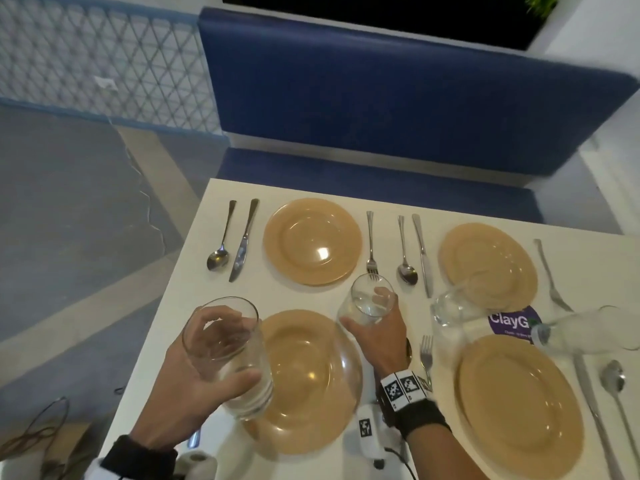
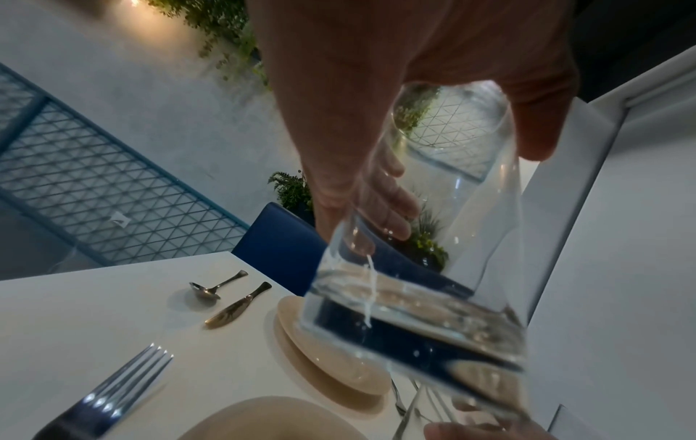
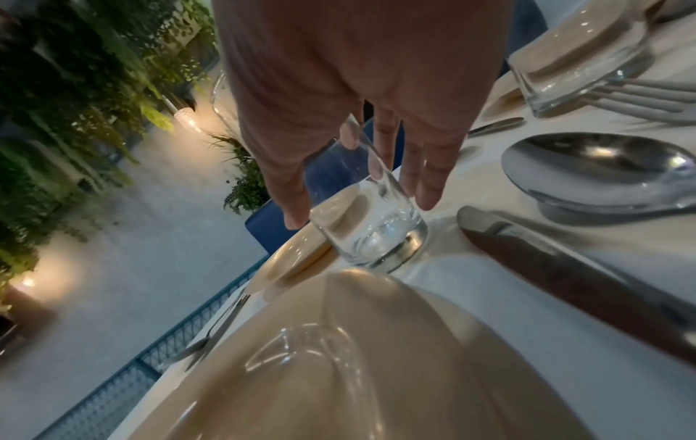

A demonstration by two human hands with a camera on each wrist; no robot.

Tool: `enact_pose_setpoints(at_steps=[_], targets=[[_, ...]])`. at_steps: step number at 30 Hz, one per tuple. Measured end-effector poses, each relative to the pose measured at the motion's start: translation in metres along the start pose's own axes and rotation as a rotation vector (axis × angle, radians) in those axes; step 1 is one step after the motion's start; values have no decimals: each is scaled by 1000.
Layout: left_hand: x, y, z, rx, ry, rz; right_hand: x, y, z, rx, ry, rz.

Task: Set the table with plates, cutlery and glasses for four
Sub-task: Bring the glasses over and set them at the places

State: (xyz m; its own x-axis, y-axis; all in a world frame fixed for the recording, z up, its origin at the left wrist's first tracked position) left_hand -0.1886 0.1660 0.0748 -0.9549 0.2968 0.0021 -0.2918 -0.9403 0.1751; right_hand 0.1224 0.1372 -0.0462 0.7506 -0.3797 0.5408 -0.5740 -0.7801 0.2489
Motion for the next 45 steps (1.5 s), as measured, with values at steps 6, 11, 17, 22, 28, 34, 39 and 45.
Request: enact_pose_setpoints(at_steps=[6,11,17,22,28,34,39,45], targets=[[5,-4,-5,2,17,-13,-4,3,6,-22,-23,17],[8,-10,-4,1,32,-38,-6,5,5,-45,-13,-7],[5,-18,4,-43,24,-99,35,60,-12,-51,157,17],[-3,-32,10,-87,-26,-177,-34,124,-95,189,193,-476],[10,-69,1,-80,-196,-127,-108,92,-162,368,102,-533],[25,-118,-25,7,-365,-53,-148,21,-143,359,72,-343],[24,-137,-51,51,-320,-51,-182,-8,-116,345,172,-329],[28,-140,-66,44,-265,-39,-185,-5,-108,309,180,-283]])
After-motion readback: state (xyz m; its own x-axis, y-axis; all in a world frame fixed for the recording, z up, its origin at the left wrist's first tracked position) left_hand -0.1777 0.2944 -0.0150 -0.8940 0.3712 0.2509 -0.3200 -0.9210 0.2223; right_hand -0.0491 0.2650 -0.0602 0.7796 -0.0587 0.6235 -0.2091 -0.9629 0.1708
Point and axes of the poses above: each hand's wrist, its own y-axis away from the middle knuckle, its own x-axis out of the back of the hand, z = x × y, the point moved 9 cm from there along -y, towards the middle knuckle, and after that the axes turned 1 degree about -y, right-handed, at the moved point
